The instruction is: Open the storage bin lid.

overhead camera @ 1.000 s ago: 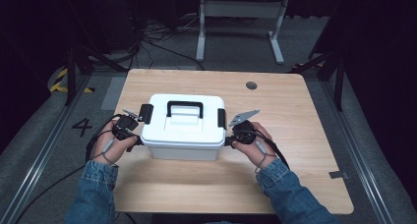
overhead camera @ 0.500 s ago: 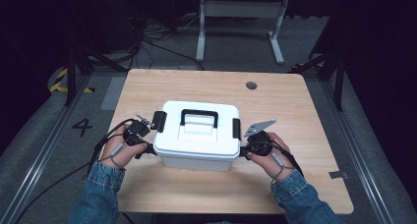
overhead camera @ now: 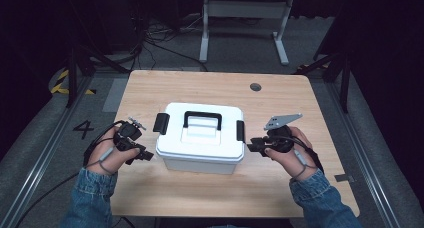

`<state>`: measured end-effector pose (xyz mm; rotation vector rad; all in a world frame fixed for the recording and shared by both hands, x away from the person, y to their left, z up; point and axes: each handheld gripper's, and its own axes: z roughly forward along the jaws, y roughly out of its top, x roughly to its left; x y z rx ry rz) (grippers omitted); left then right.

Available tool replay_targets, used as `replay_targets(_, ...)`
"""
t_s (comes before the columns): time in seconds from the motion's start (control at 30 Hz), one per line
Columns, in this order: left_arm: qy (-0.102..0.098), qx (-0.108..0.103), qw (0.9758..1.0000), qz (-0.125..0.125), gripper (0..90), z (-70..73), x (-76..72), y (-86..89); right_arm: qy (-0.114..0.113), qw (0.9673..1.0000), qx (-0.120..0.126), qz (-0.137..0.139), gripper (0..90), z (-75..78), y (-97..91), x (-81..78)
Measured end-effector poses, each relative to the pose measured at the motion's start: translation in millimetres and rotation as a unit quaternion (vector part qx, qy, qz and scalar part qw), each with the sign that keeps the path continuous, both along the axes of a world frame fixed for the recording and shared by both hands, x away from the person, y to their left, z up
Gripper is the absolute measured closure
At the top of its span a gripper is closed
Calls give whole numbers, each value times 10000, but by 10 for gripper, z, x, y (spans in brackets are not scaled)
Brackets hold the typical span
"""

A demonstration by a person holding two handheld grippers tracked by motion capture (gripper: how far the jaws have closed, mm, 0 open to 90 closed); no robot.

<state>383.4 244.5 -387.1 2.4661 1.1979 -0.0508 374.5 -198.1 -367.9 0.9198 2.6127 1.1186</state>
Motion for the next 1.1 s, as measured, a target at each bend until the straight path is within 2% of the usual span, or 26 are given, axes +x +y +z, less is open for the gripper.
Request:
replay_targets(0.03,0,0,10000,0,517,0,0,0,0,10000,0,0,702,0,0,0)
replay_targets(0.1,-40,-2,10000,47,501,3,-12,19,-78,10000,7,-4,698,93,-5,-7)
replay_targets(0.17,-80,19,9999,85,485,8,-16,50,-227,9997,57,13,692,234,22,9)
replay_targets(0.23,-86,-4,9999,131,482,18,-14,78,-243,9997,66,30,690,269,37,18)
replay_targets(0.4,-78,19,9998,196,470,5,-23,130,-359,9991,136,185,677,466,208,144)
replay_targets(0.67,-165,67,9996,209,429,-59,-7,189,-289,9985,93,462,676,581,488,337)
replay_targets(0.9,-219,50,9993,301,407,-57,-17,223,-218,9982,111,545,663,612,640,467)
replay_targets(1.1,-256,65,9993,280,393,-80,-1,241,-139,9977,160,648,589,601,790,595)
